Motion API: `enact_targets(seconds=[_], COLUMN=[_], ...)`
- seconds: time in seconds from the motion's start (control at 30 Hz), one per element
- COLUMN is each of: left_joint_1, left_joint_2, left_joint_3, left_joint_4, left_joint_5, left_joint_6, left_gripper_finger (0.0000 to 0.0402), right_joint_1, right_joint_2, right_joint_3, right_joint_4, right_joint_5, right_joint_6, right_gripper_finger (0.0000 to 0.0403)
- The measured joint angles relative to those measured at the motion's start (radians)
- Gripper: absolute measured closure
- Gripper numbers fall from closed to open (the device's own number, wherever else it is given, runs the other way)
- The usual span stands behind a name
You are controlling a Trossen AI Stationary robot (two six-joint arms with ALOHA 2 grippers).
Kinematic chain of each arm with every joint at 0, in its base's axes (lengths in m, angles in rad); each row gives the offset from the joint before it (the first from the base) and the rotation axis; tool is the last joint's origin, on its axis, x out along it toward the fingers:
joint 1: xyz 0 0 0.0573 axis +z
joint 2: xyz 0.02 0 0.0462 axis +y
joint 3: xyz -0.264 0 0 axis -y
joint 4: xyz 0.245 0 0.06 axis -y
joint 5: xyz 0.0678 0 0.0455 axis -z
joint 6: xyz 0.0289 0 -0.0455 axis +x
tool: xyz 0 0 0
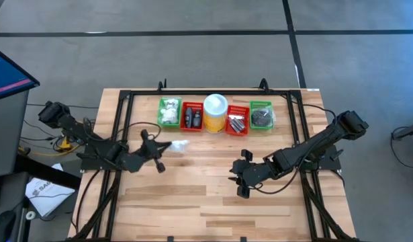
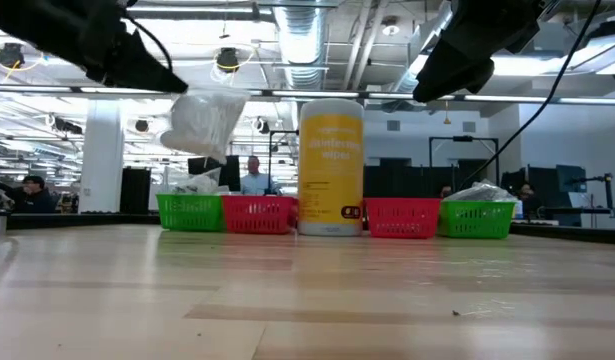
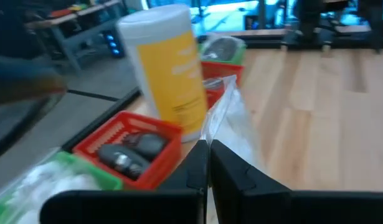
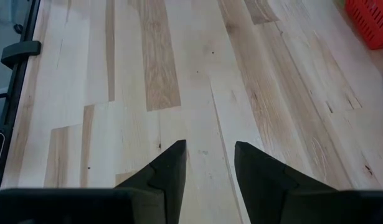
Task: Pick & Place Travel size toiletries
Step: Put the white cotton pack into the left green bin
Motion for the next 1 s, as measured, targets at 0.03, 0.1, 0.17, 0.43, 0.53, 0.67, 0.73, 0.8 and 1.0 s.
enact_targets(seconds=[0.03,0.1,0.17,0.43,0.53,0.67,0.73,0.8,1.0], left_joint_1=[0.005,0.016,0.034,0.140,0.200,0.283,0.319,0.351,0.416], left_joint_2=[-0.018,-0.051,-0.074,-0.107,-0.107,-0.107,-0.106,-0.104,-0.104], left_joint_3=[-0.013,-0.034,-0.053,-0.109,-0.112,-0.112,-0.112,-0.112,-0.121], left_joint_4=[0.000,0.000,0.002,0.000,0.001,0.001,0.001,0.000,0.003], left_joint_5=[-0.010,-0.028,-0.039,-0.045,-0.045,-0.045,-0.034,-0.020,-0.012], left_joint_6=[0.000,0.000,0.000,0.002,0.007,0.034,0.034,0.035,0.037], left_gripper_finger=[0.0401,0.0401,0.0401,0.0401,0.0401,0.0401,0.0401,0.0401,0.0401], right_joint_1=[0.000,0.000,0.000,0.000,0.000,-0.002,-0.002,-0.002,-0.003], right_joint_2=[0.000,0.000,0.000,0.000,0.000,0.000,0.000,0.000,0.000], right_joint_3=[0.000,0.000,0.000,0.000,0.000,0.000,0.000,0.000,0.000], right_joint_4=[0.000,0.000,0.001,0.002,0.002,0.002,0.002,0.002,0.003], right_joint_5=[0.000,0.000,0.000,0.000,0.000,0.000,0.000,0.000,0.000], right_joint_6=[0.000,0.000,0.000,0.000,-0.001,-0.001,-0.002,-0.020,-0.027], right_gripper_finger=[0.0275,0.0275,0.0275,0.0275,0.0275,0.0275,0.0275,0.0275,0.0275])
